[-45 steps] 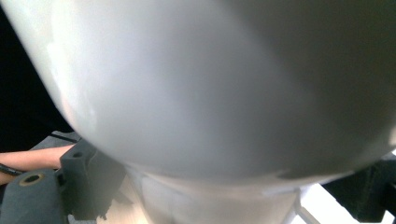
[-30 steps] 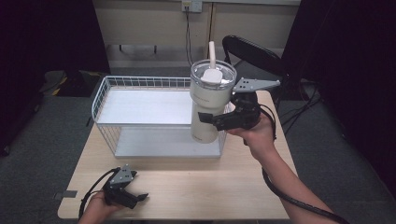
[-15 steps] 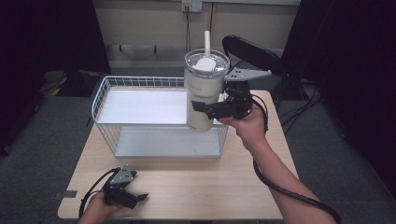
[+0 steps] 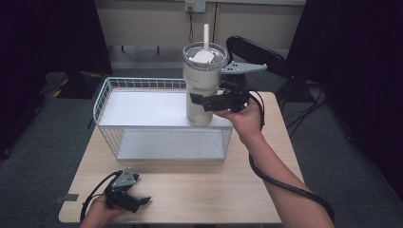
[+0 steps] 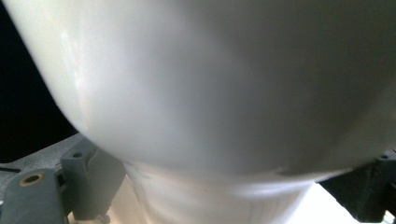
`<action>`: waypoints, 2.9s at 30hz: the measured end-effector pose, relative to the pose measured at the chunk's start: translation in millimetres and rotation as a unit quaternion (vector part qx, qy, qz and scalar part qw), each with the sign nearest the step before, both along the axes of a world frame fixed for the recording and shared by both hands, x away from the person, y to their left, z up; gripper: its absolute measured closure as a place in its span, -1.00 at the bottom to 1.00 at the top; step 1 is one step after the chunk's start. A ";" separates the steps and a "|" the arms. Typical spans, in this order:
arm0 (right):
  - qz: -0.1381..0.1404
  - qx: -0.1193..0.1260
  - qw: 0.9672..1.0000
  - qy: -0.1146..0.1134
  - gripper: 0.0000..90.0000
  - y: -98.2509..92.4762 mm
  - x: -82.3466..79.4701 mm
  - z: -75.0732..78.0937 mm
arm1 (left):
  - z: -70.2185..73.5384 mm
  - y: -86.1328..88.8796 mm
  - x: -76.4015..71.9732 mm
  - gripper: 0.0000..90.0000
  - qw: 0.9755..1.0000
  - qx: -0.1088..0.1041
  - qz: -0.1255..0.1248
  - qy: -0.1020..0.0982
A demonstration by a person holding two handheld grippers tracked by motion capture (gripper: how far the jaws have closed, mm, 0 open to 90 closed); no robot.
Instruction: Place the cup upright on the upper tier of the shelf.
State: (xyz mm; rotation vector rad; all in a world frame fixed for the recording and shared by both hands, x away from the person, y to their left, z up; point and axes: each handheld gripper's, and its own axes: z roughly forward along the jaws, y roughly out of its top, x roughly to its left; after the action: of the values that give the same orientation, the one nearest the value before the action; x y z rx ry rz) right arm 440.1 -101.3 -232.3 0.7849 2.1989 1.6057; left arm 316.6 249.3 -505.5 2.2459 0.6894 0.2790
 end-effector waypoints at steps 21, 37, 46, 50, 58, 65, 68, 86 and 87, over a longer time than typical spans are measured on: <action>-0.032 -0.008 0.999 -0.002 -0.77 21.9 38.3 -6.6 | 0.2 0.4 -0.1 -0.91 1.000 0.002 -0.001 -0.002; -0.040 -0.028 0.999 -0.002 -0.77 41.1 51.1 -16.0 | 0.2 0.3 -0.2 -0.91 1.000 0.001 0.000 -0.001; -0.040 -0.027 0.999 -0.010 -0.78 43.3 51.1 -17.7 | 0.2 0.3 -0.3 -0.91 1.000 0.001 0.000 -0.001; -0.037 -0.030 0.999 -0.010 -0.78 41.7 50.6 -17.9 | 0.2 0.4 -0.7 -0.91 1.000 0.001 0.001 -0.001; -0.036 -0.028 0.999 -0.011 -0.79 39.4 49.0 -19.7 | 0.4 0.7 -1.0 -0.91 1.000 0.003 0.003 -0.005; -0.033 -0.024 0.999 -0.018 -0.79 37.4 46.6 -22.7 | 0.2 0.9 -1.1 -0.91 1.000 0.005 0.004 -0.008; -0.035 -0.023 0.999 -0.018 -0.79 36.9 45.6 -23.4 | 0.1 0.6 -1.3 -0.91 1.000 0.003 0.004 -0.007; -0.040 -0.043 0.998 -0.014 -0.78 36.0 42.0 -29.0 | 0.0 0.6 -1.3 -0.91 1.000 0.002 0.004 -0.007; -0.040 -0.043 0.998 -0.014 -0.78 36.0 42.0 -29.0 | 0.0 0.6 -1.3 -0.91 1.000 0.002 0.004 -0.007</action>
State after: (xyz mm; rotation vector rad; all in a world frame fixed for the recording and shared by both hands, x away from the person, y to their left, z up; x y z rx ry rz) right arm 482.1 -65.3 -261.3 0.8101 2.1721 1.4663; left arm 315.3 250.0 -505.5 2.2441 0.6921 0.3003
